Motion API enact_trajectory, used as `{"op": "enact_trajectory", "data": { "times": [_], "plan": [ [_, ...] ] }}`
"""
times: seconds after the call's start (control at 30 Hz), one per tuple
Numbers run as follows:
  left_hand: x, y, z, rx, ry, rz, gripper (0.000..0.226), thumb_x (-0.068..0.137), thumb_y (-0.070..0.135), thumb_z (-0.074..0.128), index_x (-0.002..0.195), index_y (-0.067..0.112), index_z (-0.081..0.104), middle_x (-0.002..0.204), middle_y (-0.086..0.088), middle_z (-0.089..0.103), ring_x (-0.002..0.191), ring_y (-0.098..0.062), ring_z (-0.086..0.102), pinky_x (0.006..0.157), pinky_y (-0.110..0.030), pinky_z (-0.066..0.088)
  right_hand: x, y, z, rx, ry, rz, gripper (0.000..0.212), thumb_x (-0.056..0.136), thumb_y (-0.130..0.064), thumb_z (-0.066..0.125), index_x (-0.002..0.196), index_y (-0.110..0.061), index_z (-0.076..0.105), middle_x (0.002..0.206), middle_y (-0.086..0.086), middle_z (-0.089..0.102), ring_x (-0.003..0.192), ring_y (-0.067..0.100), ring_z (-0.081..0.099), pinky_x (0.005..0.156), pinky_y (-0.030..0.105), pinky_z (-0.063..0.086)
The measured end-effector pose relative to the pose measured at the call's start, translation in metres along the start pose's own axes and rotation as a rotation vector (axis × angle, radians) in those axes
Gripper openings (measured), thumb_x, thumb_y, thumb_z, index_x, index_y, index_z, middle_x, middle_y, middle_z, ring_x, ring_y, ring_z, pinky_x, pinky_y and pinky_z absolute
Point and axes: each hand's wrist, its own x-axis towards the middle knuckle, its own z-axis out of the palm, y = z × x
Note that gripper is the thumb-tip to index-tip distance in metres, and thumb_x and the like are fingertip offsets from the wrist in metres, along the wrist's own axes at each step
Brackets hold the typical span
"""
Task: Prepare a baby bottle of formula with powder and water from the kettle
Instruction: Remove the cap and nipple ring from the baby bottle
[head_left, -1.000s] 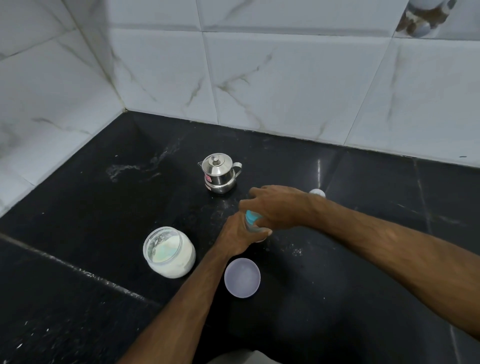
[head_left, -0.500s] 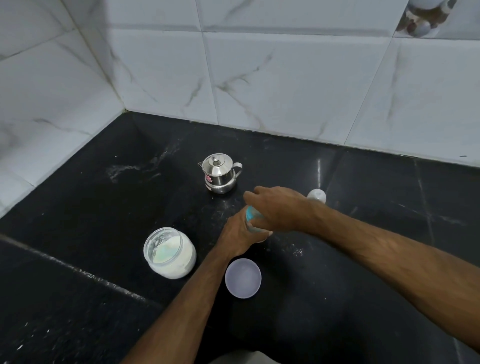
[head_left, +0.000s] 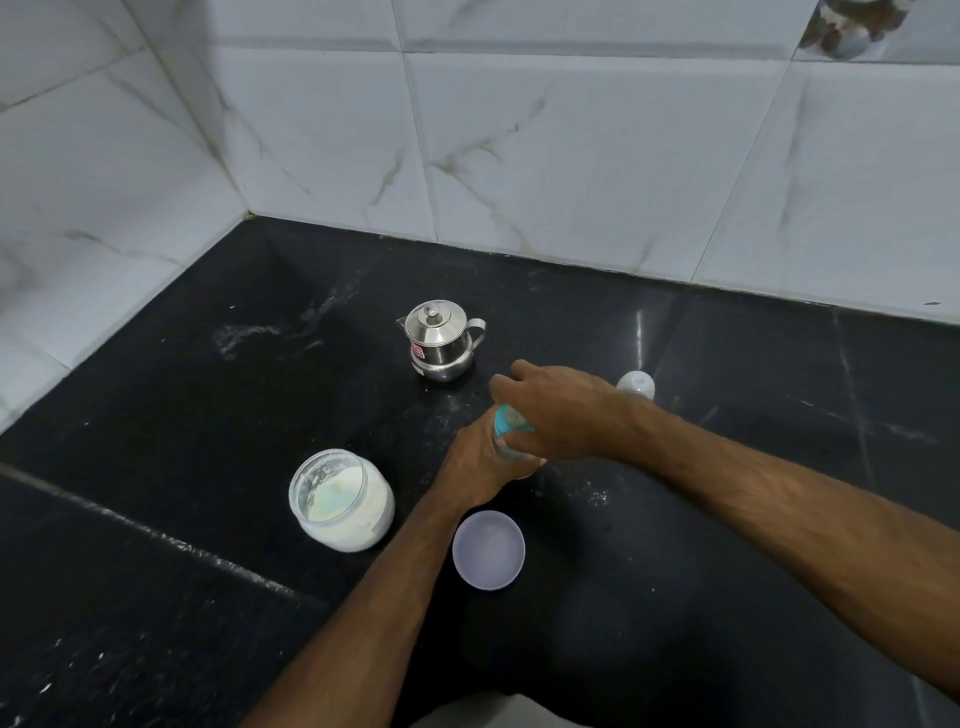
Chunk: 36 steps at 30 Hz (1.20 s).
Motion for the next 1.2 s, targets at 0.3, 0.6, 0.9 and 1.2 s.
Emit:
{"op": "enact_trajectory", "data": {
  "times": [0.3, 0.6, 0.9, 1.2],
  "plan": [
    [0.006, 0.0, 0.002, -0.067, 0.069, -0.044, 0.062, 0.089, 0.026, 0.066, 0.141, 0.012, 0.034, 0.142, -0.006, 0.044, 0.132, -0.022, 0.043, 0.114, -0.03, 0.032, -0.002, 0.007, -0.006, 0.004, -0.036, -0.041, 0.057, 0.084, -0.049, 0.064, 0.132, -0.032, 0.039, 0.12, -0.001, 0.044, 0.099, 0.017, 0.053, 0.079, 0.037, 0.055],
    [0.003, 0.0, 0.0, 0.041, 0.01, 0.009, 0.063, 0.093, 0.032, 0.059, 0.143, 0.01, 0.029, 0.147, -0.013, 0.038, 0.135, -0.025, 0.038, 0.114, -0.033, 0.03, 0.005, 0.005, -0.002, -0.052, -0.1, -0.108, 0.052, 0.088, -0.025, 0.066, 0.133, -0.029, 0.039, 0.127, 0.002, 0.042, 0.107, 0.018, 0.05, 0.087, 0.036, 0.052],
    [0.008, 0.0, 0.007, 0.078, 0.093, 0.047, 0.058, 0.09, 0.023, 0.065, 0.139, 0.01, 0.038, 0.14, -0.011, 0.046, 0.13, -0.025, 0.045, 0.112, -0.037, 0.036, 0.001, 0.002, 0.002, -0.039, -0.035, -0.016, 0.056, 0.089, -0.045, 0.06, 0.136, -0.025, 0.037, 0.123, 0.004, 0.046, 0.095, 0.019, 0.056, 0.079, 0.034, 0.054],
    [0.001, -0.004, 0.0, -0.044, 0.024, 0.032, 0.07, 0.09, 0.035, 0.063, 0.145, 0.01, 0.027, 0.148, -0.014, 0.036, 0.138, -0.028, 0.035, 0.115, -0.039, 0.03, 0.003, 0.004, -0.002, -0.051, -0.128, -0.12, 0.054, 0.088, -0.028, 0.067, 0.134, -0.032, 0.04, 0.132, 0.001, 0.041, 0.106, 0.02, 0.053, 0.087, 0.038, 0.053]
  ]
}}
